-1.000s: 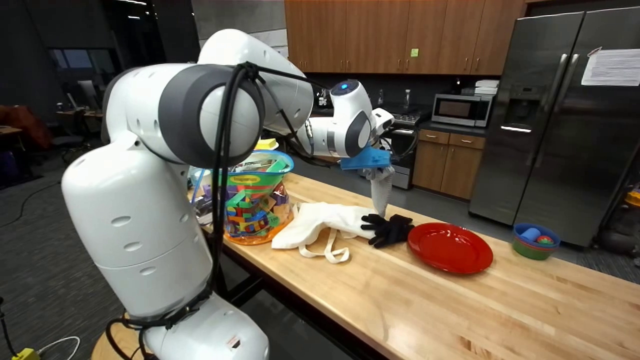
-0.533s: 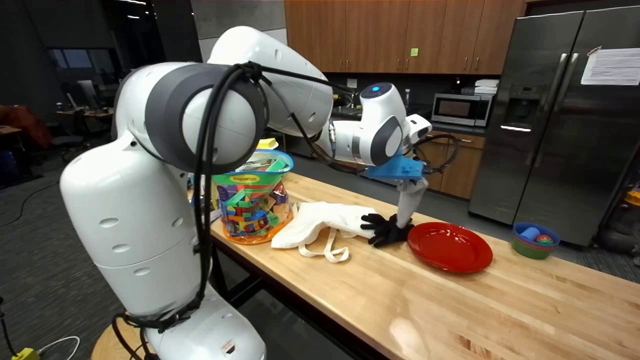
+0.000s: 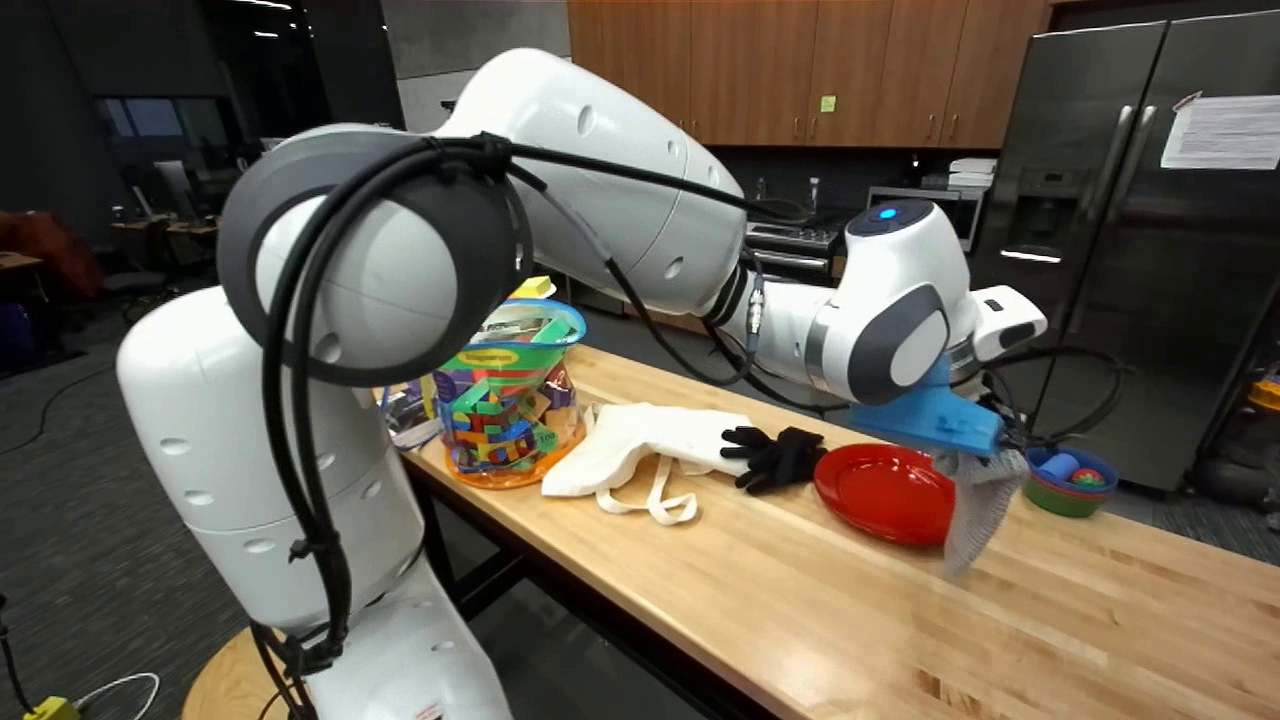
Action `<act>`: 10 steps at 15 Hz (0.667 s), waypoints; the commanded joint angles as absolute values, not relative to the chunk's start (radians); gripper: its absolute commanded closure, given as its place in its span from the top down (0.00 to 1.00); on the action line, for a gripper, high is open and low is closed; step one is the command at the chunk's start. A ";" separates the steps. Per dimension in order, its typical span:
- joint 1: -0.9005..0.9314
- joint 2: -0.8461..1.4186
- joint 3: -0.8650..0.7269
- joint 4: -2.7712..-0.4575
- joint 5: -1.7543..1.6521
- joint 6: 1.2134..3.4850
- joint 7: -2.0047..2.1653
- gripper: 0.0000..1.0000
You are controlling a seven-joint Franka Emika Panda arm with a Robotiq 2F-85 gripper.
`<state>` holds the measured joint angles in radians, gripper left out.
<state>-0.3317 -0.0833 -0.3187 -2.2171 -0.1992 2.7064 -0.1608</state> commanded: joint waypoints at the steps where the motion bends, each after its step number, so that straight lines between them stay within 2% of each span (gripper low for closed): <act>1: -0.389 -0.102 -0.361 -2.247 -0.270 2.707 -0.106 0.04; 10: -0.507 -0.218 -0.425 -2.444 -0.457 2.725 -0.089 0.04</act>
